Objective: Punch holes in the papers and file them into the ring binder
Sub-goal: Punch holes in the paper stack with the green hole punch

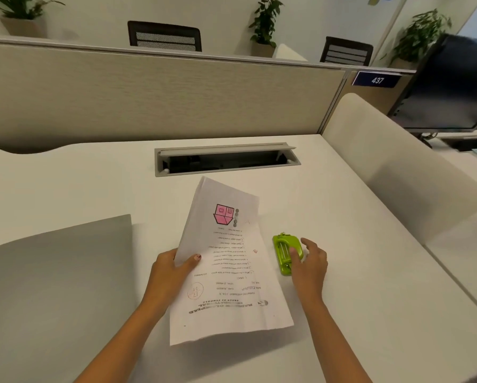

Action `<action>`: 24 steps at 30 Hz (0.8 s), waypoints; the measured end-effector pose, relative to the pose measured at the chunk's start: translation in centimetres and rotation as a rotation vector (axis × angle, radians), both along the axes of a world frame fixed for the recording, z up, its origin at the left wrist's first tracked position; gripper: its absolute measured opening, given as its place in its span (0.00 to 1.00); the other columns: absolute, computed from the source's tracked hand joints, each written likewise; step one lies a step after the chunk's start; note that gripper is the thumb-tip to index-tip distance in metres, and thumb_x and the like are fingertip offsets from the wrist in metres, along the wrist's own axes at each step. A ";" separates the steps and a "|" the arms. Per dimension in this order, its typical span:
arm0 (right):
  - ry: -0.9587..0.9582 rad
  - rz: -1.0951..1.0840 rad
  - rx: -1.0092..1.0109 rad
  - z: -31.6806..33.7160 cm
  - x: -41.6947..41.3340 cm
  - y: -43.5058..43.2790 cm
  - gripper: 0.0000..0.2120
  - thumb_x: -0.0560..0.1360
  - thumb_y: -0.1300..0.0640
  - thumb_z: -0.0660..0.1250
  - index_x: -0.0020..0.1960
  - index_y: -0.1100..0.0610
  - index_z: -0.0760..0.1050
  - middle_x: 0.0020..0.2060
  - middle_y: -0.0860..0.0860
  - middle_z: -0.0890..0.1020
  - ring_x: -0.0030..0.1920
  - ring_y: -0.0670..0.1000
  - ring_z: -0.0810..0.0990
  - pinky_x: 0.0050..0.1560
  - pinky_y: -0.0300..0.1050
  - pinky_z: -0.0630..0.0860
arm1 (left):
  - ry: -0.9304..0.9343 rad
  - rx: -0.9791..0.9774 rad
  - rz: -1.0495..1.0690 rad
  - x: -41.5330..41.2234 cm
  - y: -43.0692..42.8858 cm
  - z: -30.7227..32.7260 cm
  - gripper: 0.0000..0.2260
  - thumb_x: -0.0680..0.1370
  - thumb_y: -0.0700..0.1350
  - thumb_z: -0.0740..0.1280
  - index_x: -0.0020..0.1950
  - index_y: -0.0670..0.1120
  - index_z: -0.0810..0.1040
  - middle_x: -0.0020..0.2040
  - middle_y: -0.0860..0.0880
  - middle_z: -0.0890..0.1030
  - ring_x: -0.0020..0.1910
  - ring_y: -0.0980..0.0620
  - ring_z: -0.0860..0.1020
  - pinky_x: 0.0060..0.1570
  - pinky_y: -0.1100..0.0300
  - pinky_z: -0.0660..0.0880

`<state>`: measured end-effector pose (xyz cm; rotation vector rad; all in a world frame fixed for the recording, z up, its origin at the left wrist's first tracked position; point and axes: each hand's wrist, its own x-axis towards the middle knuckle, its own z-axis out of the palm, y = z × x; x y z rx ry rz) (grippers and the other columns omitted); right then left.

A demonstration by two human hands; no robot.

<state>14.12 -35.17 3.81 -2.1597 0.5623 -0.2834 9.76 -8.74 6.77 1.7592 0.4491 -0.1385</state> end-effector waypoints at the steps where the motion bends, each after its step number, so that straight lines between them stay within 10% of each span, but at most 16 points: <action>1: 0.007 0.013 0.012 0.0 0.2 -0.1 0.17 0.77 0.57 0.65 0.66 0.56 0.71 0.61 0.58 0.73 0.61 0.58 0.72 0.58 0.49 0.72 | 0.001 0.002 -0.003 0.1 0.0 -0.1 0.11 0.76 0.47 0.68 0.55 0.44 0.79 0.47 0.45 0.84 0.40 0.45 0.83 0.39 0.52 0.80; 24: -0.010 0.082 -0.005 0.1 0.6 1.8 0.14 0.77 0.57 0.64 0.62 0.55 0.75 0.52 0.54 0.82 0.51 0.54 0.79 0.53 0.51 0.79 | -0.083 0.028 0.018 -1.0 -2.4 -1.9 0.05 0.76 0.45 0.68 0.41 0.52 0.77 0.38 0.51 0.84 0.36 0.49 0.82 0.34 0.57 0.78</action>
